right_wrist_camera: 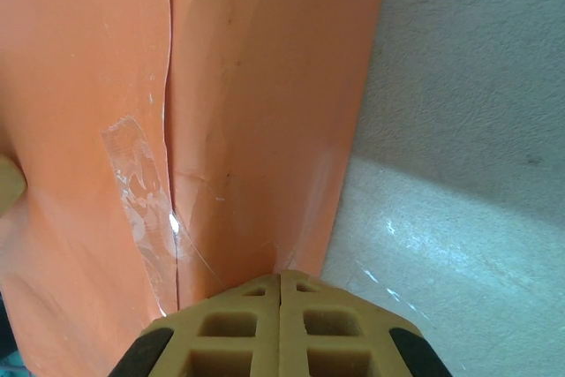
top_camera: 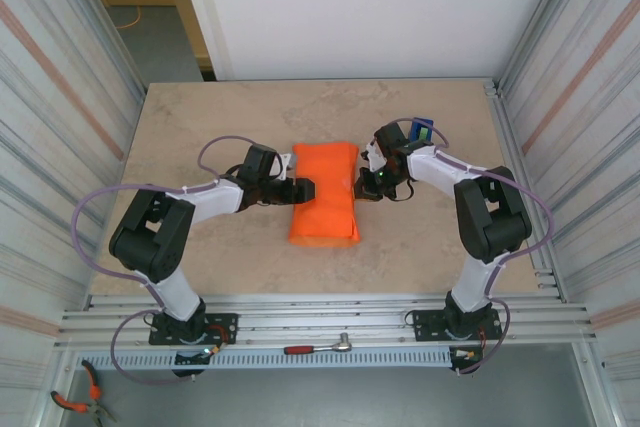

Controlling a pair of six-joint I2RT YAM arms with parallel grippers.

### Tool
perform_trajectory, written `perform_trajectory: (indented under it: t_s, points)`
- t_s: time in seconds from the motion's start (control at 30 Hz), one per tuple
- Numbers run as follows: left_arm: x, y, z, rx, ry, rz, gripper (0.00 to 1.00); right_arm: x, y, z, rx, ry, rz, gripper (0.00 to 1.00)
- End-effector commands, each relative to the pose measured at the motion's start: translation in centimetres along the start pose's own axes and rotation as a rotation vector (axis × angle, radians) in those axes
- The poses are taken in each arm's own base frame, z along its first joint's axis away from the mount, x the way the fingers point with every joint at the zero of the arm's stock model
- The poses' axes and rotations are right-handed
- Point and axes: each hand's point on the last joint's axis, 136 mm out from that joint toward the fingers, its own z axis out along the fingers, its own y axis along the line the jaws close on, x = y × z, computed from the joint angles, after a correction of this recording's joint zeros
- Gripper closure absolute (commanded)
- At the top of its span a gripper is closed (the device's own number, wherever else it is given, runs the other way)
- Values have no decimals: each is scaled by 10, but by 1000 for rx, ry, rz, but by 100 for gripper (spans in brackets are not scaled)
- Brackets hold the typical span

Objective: Wrap the gift box in paper

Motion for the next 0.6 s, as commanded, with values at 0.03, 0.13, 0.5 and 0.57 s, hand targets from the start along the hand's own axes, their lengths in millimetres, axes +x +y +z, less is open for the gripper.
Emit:
perform_trajectory:
  t_s: [0.03, 0.13, 0.5, 0.57]
  points:
    - [64, 46, 9, -176, 184, -71, 30, -2, 16, 15, -76, 33, -28, 100]
    - [56, 35, 4, -142, 177, -60, 30, 1, 1, 17, -29, 54, -11, 100]
    - [-9, -25, -35, 83, 72, -26, 23, -3, -31, -25, -1, -83, 140, 80]
    - [-17, -30, -43, 104, 51, -26, 23, -6, -24, -34, -13, -119, 147, 73]
